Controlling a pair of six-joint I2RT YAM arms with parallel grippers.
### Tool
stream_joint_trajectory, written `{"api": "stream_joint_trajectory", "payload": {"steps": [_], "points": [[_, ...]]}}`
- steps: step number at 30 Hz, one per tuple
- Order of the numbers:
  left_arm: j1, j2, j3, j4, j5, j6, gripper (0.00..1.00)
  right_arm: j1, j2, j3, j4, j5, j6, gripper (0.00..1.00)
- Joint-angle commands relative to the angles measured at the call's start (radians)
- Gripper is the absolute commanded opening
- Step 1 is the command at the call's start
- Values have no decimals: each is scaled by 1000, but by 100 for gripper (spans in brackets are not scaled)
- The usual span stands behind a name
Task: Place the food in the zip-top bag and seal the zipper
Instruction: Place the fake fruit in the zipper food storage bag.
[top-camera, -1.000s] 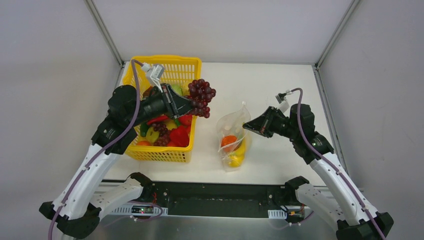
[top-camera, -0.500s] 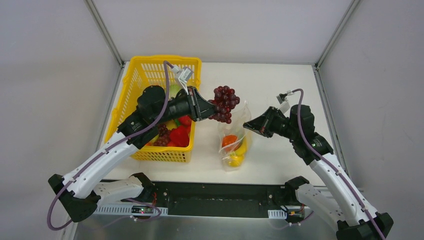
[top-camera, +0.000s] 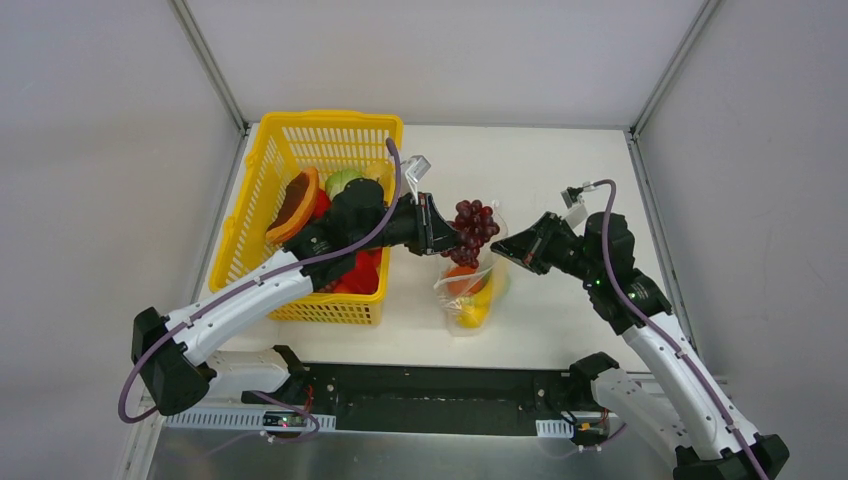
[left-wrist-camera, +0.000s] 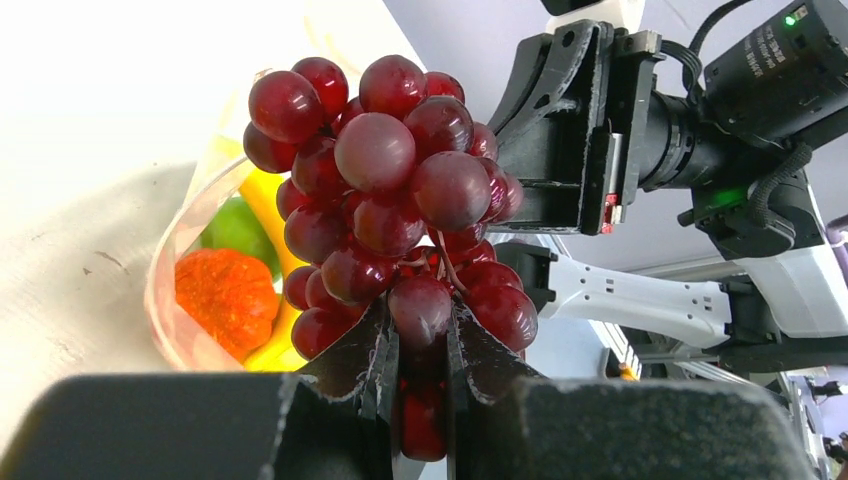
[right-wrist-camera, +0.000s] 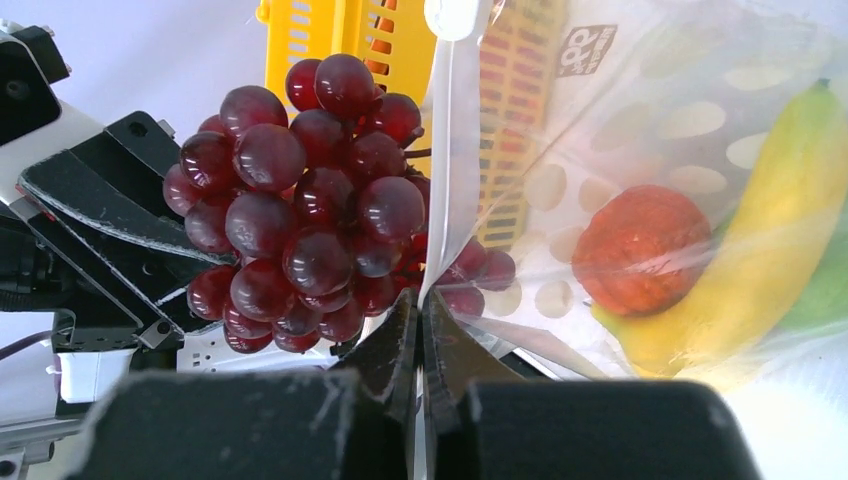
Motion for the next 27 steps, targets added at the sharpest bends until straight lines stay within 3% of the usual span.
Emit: {"api": "stream_joint_trajectory", "payload": {"steps": [1,11,21,27], "points": [[-13,-25,27,-16,-17,63,0,-2,-21,4,37,35,7,1],[-25,19,38,-122,-36,126,0,-2,-30,2,88,-30,9,1],[-105,141,246,-388,-158,279,0,-2,-38,0,127,-81,1,1],[-156,174,310,-453,-138,367,9,-2,-18,-3,125,-81,6,1]]}}
